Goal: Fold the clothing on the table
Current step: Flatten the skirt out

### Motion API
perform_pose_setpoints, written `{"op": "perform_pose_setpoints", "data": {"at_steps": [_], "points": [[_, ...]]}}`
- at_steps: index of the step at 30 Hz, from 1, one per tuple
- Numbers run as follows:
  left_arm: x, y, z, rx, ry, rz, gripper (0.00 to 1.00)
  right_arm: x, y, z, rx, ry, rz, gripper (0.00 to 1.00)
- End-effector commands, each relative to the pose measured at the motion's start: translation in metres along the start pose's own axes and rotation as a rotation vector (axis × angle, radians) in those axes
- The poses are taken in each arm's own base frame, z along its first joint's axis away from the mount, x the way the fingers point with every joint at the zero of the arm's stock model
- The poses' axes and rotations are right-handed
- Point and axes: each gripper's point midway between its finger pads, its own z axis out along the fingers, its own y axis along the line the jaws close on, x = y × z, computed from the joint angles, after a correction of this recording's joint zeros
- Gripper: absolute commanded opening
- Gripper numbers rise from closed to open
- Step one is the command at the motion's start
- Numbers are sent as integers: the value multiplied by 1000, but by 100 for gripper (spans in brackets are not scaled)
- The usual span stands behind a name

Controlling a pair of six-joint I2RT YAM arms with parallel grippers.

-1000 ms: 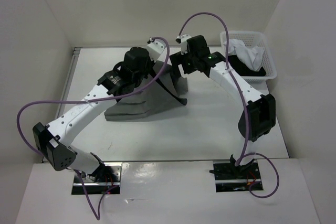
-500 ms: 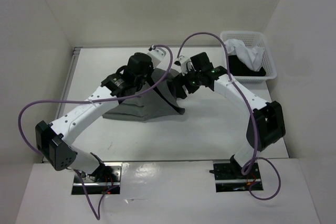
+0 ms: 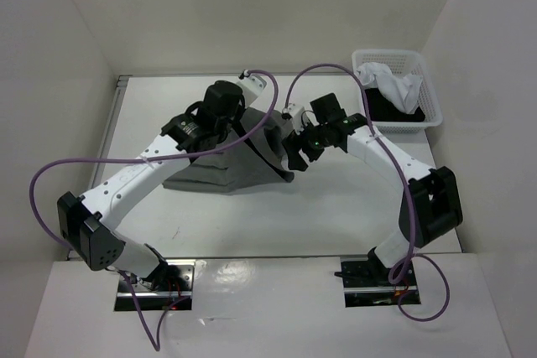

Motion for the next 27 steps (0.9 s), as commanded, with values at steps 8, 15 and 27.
{"op": "perform_pose_setpoints", "data": {"at_steps": [8,15,27], "points": [[-27,27,-13,-26,-87,-1,0,25,-4,17,-61,65,-152,87],[-27,27,-13,-26,-87,-1,0,29,4,31,-135,84,-156,87],[-25,25,-13,-14,-83,4,0,10,21,47,-153,66,-175,82]]}}
